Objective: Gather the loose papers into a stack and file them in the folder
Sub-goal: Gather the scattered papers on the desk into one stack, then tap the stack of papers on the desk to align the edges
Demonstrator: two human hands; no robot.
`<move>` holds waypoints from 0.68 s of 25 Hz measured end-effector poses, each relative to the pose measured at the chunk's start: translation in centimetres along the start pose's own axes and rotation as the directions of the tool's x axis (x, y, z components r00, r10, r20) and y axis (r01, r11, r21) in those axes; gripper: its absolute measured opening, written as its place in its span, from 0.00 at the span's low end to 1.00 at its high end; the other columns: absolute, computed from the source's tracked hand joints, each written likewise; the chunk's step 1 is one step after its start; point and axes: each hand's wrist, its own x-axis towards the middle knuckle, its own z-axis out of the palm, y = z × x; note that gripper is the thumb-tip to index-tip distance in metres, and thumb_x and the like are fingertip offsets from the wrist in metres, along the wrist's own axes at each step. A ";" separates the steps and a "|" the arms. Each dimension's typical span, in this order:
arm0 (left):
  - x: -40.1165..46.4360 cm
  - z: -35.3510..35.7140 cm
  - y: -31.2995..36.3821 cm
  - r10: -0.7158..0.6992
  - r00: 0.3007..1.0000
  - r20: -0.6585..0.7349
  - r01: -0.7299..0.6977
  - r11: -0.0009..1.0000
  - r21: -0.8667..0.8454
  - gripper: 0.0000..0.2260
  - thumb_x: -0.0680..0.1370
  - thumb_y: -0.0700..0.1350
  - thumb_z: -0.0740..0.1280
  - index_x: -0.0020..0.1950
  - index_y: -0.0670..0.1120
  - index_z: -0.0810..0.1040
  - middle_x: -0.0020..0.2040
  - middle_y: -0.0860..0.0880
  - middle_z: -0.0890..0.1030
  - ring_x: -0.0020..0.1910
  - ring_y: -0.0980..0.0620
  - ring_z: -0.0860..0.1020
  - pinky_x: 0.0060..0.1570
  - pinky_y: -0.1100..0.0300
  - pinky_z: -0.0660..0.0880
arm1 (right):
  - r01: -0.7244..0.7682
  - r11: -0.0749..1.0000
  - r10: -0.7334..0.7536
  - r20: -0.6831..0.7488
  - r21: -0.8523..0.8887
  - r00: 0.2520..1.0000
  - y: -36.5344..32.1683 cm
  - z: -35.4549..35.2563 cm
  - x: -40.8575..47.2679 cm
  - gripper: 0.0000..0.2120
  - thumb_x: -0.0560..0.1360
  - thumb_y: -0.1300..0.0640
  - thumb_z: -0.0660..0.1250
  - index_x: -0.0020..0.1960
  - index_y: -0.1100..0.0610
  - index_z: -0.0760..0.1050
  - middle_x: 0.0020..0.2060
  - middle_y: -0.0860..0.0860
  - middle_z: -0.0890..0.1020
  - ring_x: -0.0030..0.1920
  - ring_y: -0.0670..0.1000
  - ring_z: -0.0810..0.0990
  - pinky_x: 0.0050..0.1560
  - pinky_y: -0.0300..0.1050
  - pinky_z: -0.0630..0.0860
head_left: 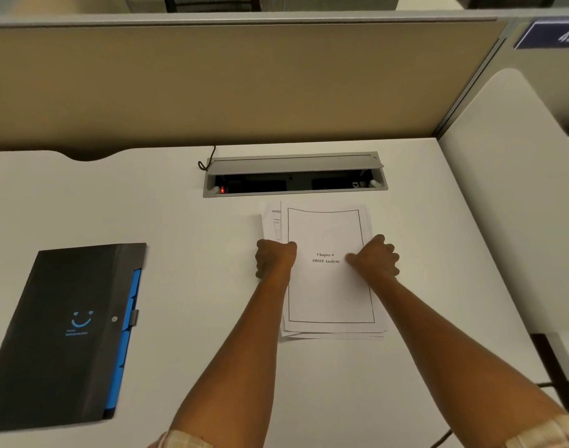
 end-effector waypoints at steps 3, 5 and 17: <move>0.4 -0.2 0.1 0.009 1.000 0.017 -0.010 1.000 0.026 0.12 0.68 0.47 0.74 0.39 0.43 0.72 0.47 0.44 0.83 0.41 0.44 0.80 0.48 0.52 0.80 | -0.020 0.999 0.020 0.012 0.046 1.000 0.4 0.1 0.2 0.32 0.69 0.52 0.74 0.65 0.61 0.62 0.62 0.60 0.73 0.65 0.63 0.70 0.59 0.59 0.69; 0.6 -0.4 0.1 -0.002 1.000 0.017 0.000 0.996 0.086 0.12 0.68 0.47 0.74 0.41 0.42 0.75 0.50 0.43 0.83 0.45 0.43 0.81 0.50 0.51 0.80 | -0.034 0.996 0.033 0.018 0.078 0.999 0.4 0.1 0.1 0.32 0.69 0.52 0.74 0.65 0.61 0.62 0.61 0.60 0.75 0.64 0.63 0.72 0.59 0.58 0.70; 0.3 -0.8 -1.2 0.129 0.987 0.097 -0.117 0.986 -0.115 0.20 0.70 0.41 0.74 0.61 0.41 0.77 0.56 0.43 0.82 0.52 0.43 0.81 0.54 0.51 0.80 | 0.059 0.969 -0.081 0.082 0.241 0.993 2.0 -1.0 0.2 0.12 0.67 0.57 0.73 0.44 0.61 0.74 0.45 0.56 0.81 0.45 0.57 0.79 0.45 0.49 0.77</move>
